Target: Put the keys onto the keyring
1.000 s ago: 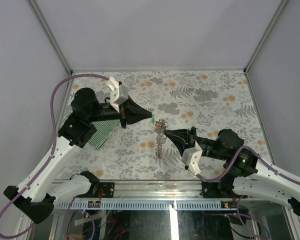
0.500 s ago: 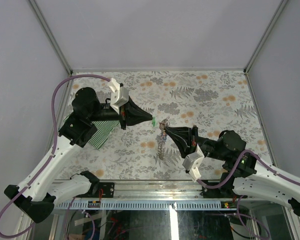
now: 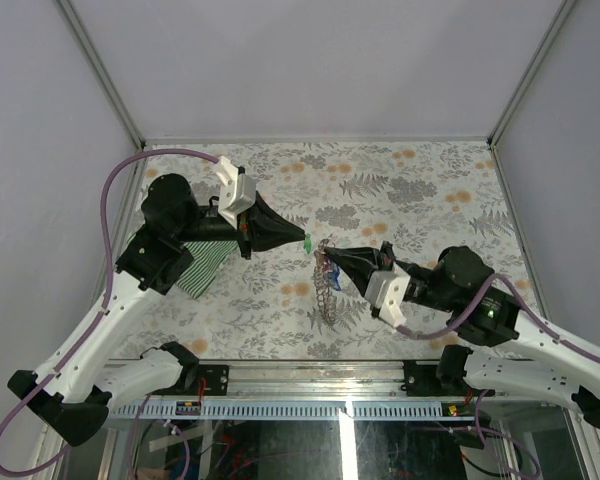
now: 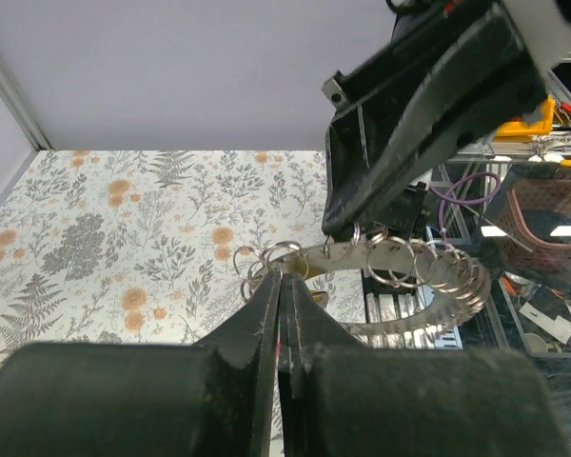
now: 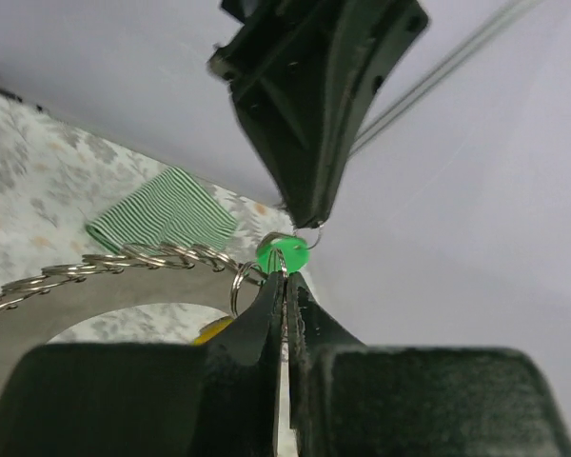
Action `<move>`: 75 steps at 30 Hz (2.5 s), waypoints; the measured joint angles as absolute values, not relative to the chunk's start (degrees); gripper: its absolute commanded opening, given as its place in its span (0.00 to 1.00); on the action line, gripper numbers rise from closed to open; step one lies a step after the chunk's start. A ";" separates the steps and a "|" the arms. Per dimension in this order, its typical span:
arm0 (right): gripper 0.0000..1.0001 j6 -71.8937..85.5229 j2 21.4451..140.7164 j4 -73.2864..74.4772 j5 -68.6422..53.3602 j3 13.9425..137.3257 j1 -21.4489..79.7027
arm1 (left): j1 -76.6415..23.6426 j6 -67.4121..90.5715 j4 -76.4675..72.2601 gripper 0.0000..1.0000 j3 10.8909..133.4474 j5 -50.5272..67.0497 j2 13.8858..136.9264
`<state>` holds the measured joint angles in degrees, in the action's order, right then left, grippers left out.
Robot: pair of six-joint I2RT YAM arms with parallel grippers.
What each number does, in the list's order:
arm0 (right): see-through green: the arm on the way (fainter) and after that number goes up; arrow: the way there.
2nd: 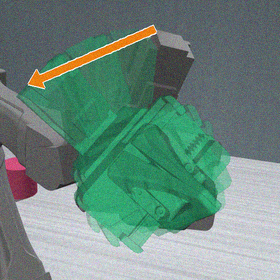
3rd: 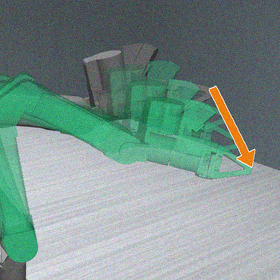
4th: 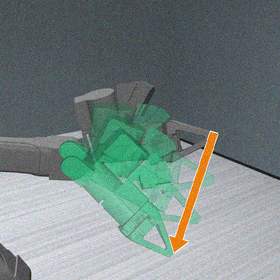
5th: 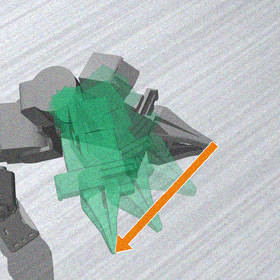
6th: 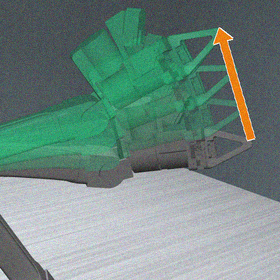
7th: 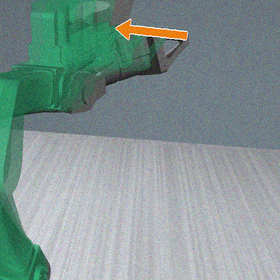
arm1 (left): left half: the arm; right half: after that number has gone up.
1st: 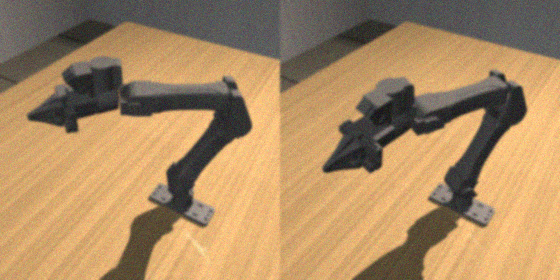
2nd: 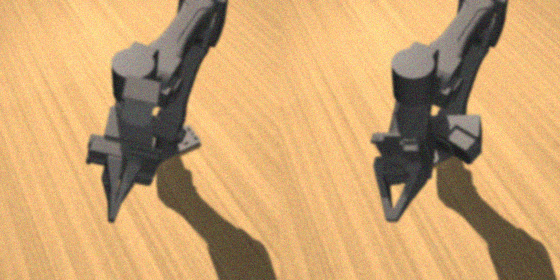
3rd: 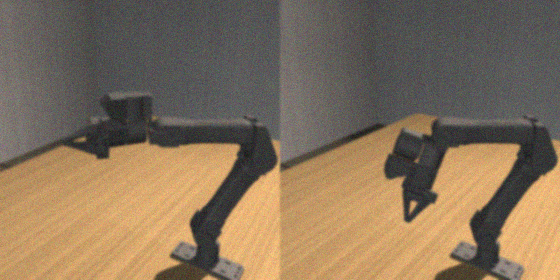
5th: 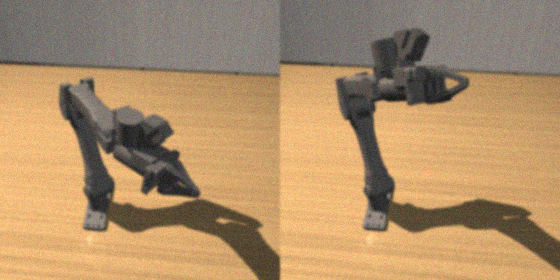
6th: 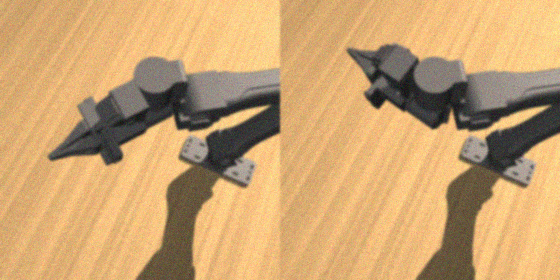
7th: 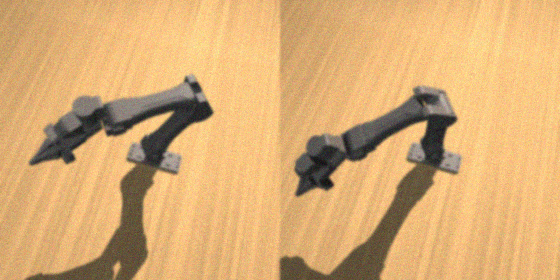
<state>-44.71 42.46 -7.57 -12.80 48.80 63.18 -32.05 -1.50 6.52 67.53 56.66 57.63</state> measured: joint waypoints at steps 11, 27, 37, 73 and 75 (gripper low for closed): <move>0.00 -15.22 50.09 7.09 -7.01 65.34 63.11 | -32.05 1.32 2.02 0.00 66.02 55.40 57.01; 0.00 5.10 54.87 8.58 -40.38 67.42 44.16 | -32.05 5.61 -3.27 0.00 64.34 53.56 58.06; 0.00 12.08 54.87 1.19 -43.68 66.57 44.12 | -32.05 8.56 -9.50 0.00 63.72 59.46 58.06; 0.00 16.56 57.06 -2.11 -46.00 65.71 42.63 | -32.05 10.70 -13.08 0.00 63.72 66.32 57.91; 0.00 16.58 57.17 -2.09 -46.06 65.71 42.63 | -32.05 10.68 -12.93 0.00 63.75 66.57 58.08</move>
<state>16.58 57.17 -2.09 -46.06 65.71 42.63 -32.05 10.68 -12.93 63.75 66.57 58.08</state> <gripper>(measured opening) 0.009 0.008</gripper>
